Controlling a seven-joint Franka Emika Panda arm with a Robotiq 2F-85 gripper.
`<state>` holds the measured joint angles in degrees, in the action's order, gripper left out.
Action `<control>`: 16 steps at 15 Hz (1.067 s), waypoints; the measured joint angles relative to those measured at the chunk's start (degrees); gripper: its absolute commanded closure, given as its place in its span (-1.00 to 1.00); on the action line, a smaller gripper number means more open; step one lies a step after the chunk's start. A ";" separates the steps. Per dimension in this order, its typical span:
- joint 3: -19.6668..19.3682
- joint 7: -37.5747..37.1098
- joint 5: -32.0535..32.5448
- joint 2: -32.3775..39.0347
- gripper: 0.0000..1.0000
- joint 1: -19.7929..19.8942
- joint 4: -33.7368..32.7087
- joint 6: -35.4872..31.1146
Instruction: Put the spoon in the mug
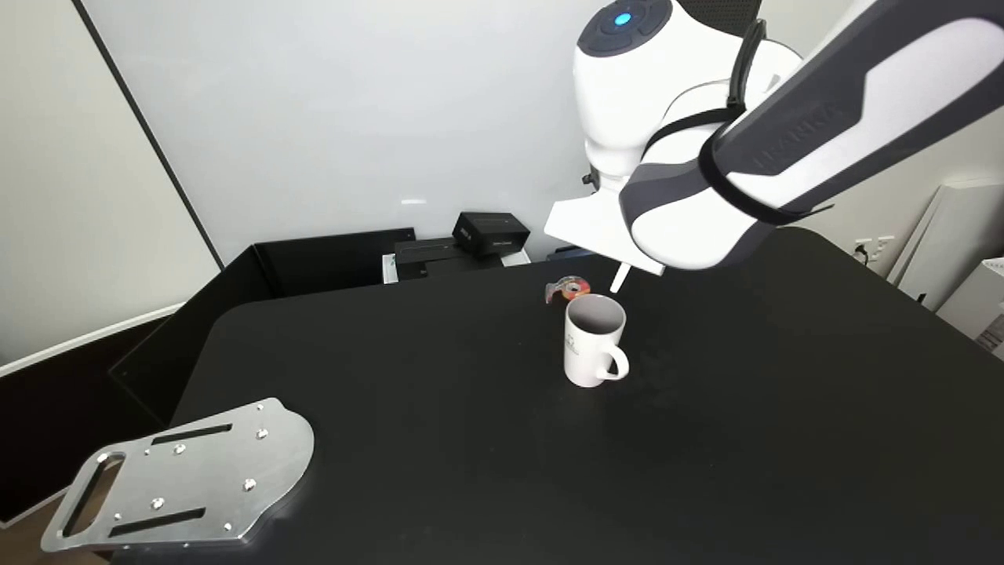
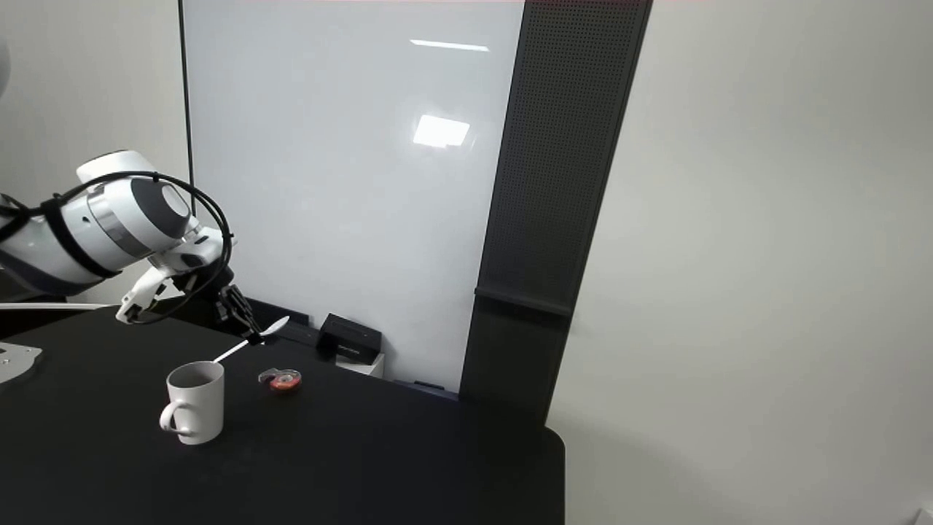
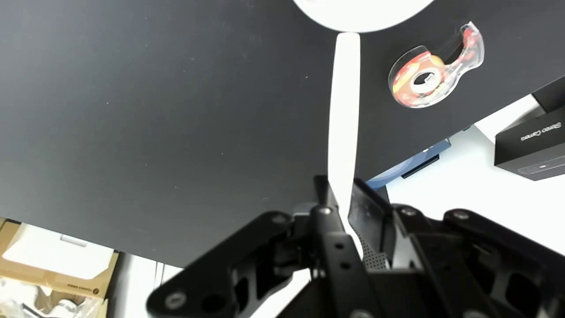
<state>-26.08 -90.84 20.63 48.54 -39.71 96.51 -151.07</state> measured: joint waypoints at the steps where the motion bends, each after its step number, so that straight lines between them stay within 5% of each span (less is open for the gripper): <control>1: -0.06 -0.58 1.09 0.03 0.92 -0.47 0.00 -0.01; 16: 0.32 -3.04 7.43 3.79 0.92 -2.91 0.13 -0.01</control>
<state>-25.76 -93.89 28.06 52.33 -42.62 96.63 -151.08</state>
